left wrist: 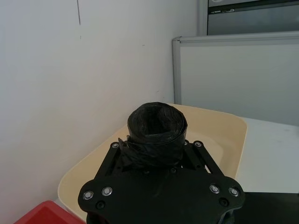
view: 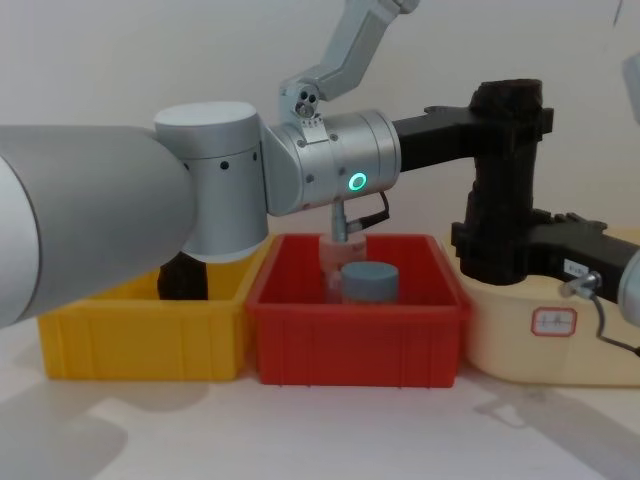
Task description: Pick up the garbage bag with the one hand and transfer it to the other hand.
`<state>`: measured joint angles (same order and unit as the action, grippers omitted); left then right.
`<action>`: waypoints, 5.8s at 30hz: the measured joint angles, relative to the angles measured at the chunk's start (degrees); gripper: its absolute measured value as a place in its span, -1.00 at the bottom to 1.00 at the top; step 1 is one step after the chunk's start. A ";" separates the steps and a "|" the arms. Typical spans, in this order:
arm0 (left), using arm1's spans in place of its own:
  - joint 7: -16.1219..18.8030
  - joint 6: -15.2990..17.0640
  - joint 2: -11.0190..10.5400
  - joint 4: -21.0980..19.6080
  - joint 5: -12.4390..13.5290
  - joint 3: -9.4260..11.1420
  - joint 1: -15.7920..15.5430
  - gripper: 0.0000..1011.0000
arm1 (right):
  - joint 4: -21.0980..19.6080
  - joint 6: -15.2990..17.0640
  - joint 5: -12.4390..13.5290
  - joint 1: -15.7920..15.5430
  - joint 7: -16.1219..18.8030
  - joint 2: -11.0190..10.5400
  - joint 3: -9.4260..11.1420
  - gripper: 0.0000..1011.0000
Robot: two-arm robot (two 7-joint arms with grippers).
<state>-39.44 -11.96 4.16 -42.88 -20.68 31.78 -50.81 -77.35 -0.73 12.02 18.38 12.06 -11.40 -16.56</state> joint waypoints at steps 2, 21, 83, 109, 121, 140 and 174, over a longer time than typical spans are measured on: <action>0.00 0.00 0.00 0.00 0.00 0.00 0.00 -0.30 | 0.75 0.23 -0.16 0.57 0.01 0.32 -0.04 0.98; 0.01 0.01 0.00 0.00 0.00 0.00 0.00 -0.30 | 3.94 2.36 -1.37 3.67 -0.36 2.09 0.52 0.12; 0.03 0.01 -0.02 -0.01 -0.01 0.00 0.07 0.98 | -1.34 10.78 -6.19 3.60 -12.69 -4.40 16.02 0.98; 5.51 -1.05 -5.34 -12.01 -1.44 -3.39 7.41 0.98 | -7.17 9.69 -10.77 6.70 -8.70 -3.52 9.14 0.98; 9.97 -1.09 -9.00 -20.55 -0.51 -6.05 11.54 0.98 | -6.00 10.64 -11.83 6.67 -5.21 -2.11 5.02 0.98; 13.07 1.91 -10.66 -22.91 2.22 -7.14 12.32 0.98 | -8.41 13.40 -13.05 2.56 1.21 -1.76 -0.91 0.98; 13.89 3.46 -10.63 -21.90 3.47 -7.14 11.45 0.98 | -5.99 22.76 -4.65 5.49 12.58 -0.08 -3.71 0.98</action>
<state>-25.55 -8.51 -6.48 -64.78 -17.22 24.65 -39.35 -83.34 22.03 7.37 23.87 24.65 -11.48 -20.26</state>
